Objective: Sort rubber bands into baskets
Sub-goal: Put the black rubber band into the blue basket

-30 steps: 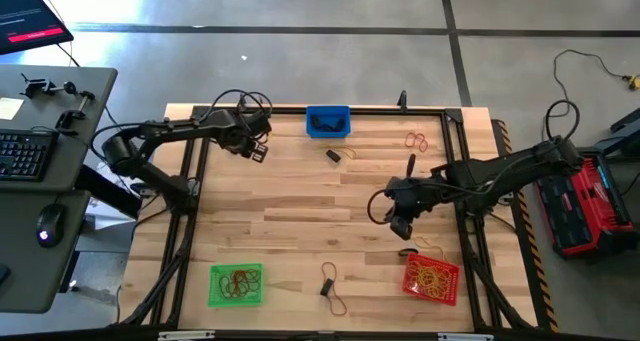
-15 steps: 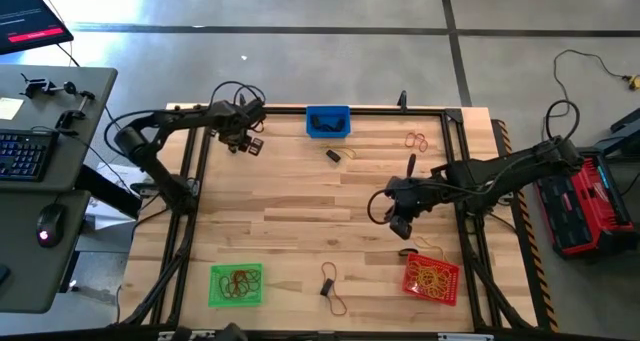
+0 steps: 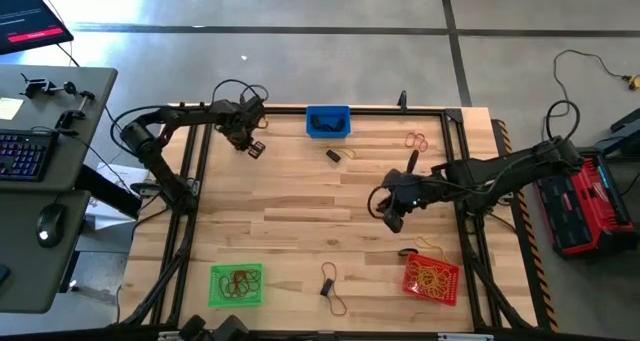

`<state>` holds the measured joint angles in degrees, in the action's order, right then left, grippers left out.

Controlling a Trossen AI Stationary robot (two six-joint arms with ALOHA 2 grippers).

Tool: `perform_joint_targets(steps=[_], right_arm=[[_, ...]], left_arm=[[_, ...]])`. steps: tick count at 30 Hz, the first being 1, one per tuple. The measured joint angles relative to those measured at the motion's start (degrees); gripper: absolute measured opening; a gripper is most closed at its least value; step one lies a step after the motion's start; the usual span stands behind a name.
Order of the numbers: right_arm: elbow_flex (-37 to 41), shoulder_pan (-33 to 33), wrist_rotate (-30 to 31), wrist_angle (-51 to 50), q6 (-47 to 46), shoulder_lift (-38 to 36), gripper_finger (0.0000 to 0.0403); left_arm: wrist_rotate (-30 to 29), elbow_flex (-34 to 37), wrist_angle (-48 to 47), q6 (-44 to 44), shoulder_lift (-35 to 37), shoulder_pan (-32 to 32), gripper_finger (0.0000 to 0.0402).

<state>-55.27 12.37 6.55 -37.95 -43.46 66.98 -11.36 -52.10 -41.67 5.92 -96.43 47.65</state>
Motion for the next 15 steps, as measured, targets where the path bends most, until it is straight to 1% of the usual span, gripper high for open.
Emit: perform_joint_targets(steps=[1, 4, 7, 9, 11, 13, 15], right_arm=[[0.0, -0.45, 0.8, 1.89, 0.29, 0.03, 0.0055], [0.0, -2.11, 2.69, 8.54, 2.93, 0.27, 0.0049], [0.0, -3.91, 5.44, 13.13, 5.65, 0.99, 0.0026], [0.0, -5.31, 8.2, 13.9, 6.76, 1.34, 0.0007], [0.0, -6.82, 10.54, 14.12, 7.97, 1.4, 0.0005], [0.0, -8.85, 11.04, 14.18, 9.83, 1.6, 0.0003], [0.0, -11.04, 9.71, 14.16, 13.16, 1.68, 0.0001]], left_arm=[[1.03, -0.02, 0.6, -1.06, 0.68, -0.01, 0.0007], [4.33, -0.02, 2.6, -3.63, 2.69, -0.03, 0.0006], [7.53, -0.02, 3.36, -5.09, 5.37, -0.04, 0.0002], [10.1, -0.02, 3.72, -5.51, 7.25, -0.37, 0.0002], [12.66, -0.02, 4.01, -6.13, 9.58, -0.81, 0.0001], [13.11, -0.02, 5.18, -6.15, 11.89, -1.97, 0.0001], [12.98, -0.06, 5.87, -5.45, 13.65, -3.64, 0.0001]])
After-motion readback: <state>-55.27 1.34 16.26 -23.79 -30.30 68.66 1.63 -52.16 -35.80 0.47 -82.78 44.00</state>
